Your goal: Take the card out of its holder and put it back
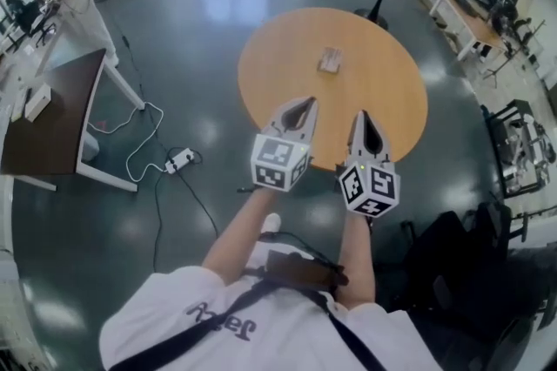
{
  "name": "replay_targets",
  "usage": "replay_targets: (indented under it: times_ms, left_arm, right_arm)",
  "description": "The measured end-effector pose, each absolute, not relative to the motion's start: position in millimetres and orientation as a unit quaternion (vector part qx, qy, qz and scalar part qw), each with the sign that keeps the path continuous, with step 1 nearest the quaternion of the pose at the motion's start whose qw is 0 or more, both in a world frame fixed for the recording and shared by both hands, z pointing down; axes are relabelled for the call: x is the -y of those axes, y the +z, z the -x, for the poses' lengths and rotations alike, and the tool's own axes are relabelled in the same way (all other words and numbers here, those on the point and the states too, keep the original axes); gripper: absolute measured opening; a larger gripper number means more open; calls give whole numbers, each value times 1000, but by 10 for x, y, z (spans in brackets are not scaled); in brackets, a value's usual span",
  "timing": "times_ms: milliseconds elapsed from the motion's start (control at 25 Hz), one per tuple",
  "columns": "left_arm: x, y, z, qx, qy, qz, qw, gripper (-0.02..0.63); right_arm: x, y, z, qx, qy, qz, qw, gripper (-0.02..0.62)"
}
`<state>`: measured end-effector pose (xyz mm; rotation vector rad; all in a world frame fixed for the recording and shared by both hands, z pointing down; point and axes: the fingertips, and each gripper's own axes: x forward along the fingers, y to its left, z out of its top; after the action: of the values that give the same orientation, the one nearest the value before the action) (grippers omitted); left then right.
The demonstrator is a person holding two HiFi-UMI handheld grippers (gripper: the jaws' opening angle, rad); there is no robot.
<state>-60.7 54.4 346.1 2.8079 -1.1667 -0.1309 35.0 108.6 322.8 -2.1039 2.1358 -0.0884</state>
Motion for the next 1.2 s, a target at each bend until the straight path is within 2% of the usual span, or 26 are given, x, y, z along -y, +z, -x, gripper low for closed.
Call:
replay_targets:
  times_ms: [400,1000,1200]
  left_arm:
    - [224,3661,391,364,-33,-926,91,11]
    - [1120,3417,-300,371,-47,-926,39,11]
    - [1261,3639,-440,392,-32,-919,44,11]
  right_arm:
    - [-383,3284,-594,-691,-40,721,42,15]
    - [745,3348,-1075,-739,-25,671,49,15]
    - [965,3509,-1256,-744,-31,666,42,15]
